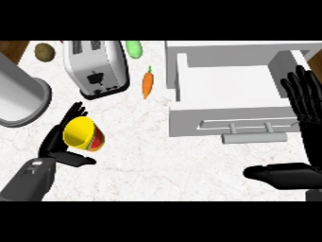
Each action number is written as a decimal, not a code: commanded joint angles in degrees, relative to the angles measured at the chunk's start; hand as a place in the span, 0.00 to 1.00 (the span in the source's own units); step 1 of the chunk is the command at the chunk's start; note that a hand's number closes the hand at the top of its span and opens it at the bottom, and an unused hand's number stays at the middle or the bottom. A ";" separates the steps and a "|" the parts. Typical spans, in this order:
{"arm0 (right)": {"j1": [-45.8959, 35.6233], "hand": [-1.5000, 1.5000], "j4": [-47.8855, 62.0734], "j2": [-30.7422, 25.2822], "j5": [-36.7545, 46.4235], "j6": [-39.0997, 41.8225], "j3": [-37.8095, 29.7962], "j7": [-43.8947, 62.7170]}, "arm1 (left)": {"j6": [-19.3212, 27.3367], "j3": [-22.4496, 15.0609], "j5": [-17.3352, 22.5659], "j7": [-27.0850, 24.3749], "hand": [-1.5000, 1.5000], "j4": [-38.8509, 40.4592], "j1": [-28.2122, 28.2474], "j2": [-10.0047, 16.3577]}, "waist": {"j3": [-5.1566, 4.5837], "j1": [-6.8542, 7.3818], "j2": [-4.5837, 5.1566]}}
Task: Pick up the cup, place it into the drawer and close the drawer
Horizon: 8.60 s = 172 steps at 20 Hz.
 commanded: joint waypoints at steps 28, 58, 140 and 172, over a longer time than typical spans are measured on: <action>-1.94 0.00 2.10 -0.46 0.54 -0.71 -1.86 0.63 | -0.27 10.32 14.18 -11.36 1.00 -7.34 5.30 -6.94 | 0.13 1.99 -0.50; 4.19 0.00 4.54 -2.01 -2.17 3.75 -6.17 -4.65 | 23.20 -8.24 14.38 33.27 1.00 -52.04 -15.27 -16.56 | 0.36 2.04 -1.12; -3.74 1.00 7.22 -6.95 29.59 5.76 10.90 -0.79 | 49.09 -36.14 44.62 41.93 0.00 -53.08 -18.90 4.91 | 0.27 4.05 -1.04; -48.96 1.00 93.93 -8.68 49.25 -11.89 2.07 -24.36 | 33.14 -25.26 45.94 38.46 0.00 -69.63 7.32 16.83 | 0.48 7.10 1.07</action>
